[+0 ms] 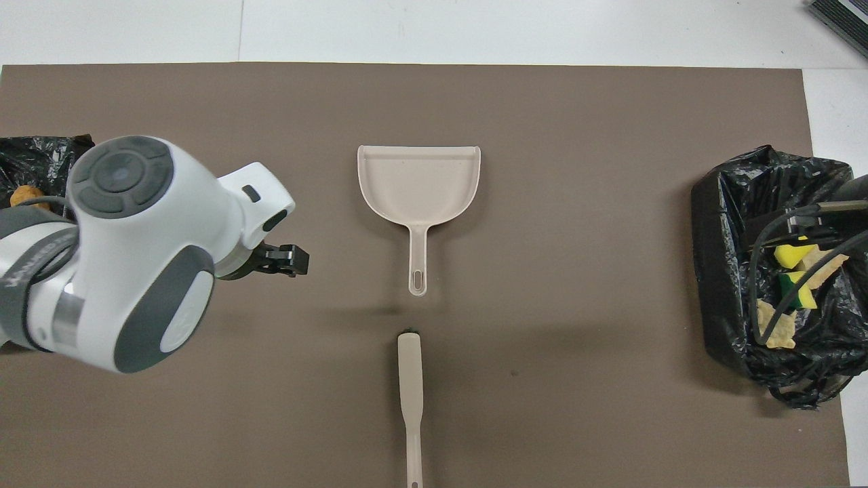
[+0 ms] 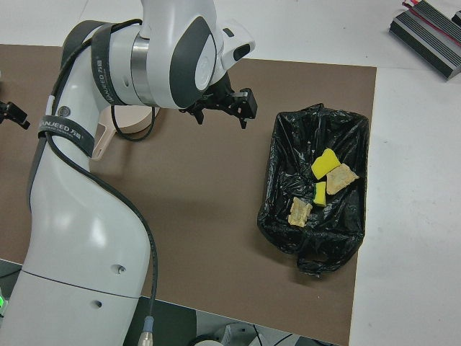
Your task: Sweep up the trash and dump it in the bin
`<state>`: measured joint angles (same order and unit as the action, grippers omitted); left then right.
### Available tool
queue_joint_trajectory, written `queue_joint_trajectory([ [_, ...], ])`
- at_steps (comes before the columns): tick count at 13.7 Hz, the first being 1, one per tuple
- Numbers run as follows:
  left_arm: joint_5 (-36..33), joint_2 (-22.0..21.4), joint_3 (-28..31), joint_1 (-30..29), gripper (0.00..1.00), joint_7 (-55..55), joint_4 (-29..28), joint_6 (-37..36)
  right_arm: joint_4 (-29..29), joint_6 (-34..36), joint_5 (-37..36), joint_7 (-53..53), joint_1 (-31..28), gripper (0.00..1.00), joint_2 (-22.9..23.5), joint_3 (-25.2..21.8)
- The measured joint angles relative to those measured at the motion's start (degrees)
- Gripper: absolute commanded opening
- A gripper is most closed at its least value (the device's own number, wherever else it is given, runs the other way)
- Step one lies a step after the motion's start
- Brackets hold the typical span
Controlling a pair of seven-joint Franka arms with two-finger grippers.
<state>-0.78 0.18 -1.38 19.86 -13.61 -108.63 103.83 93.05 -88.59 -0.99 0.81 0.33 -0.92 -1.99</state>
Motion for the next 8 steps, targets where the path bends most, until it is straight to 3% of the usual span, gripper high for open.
queue_joint_trajectory([
  [4,0.01,-7.27,0.1,-6.81,1.0,11.41,-5.1,-0.03,-1.3,0.34,0.06,-0.31,0.04,1.0,0.2,0.31],
  [8,0.05,-10.15,0.21,-11.23,1.0,19.02,-1.67,-5.03,-1.31,0.45,0.35,-2.57,0.04,1.0,0.34,0.31],
])
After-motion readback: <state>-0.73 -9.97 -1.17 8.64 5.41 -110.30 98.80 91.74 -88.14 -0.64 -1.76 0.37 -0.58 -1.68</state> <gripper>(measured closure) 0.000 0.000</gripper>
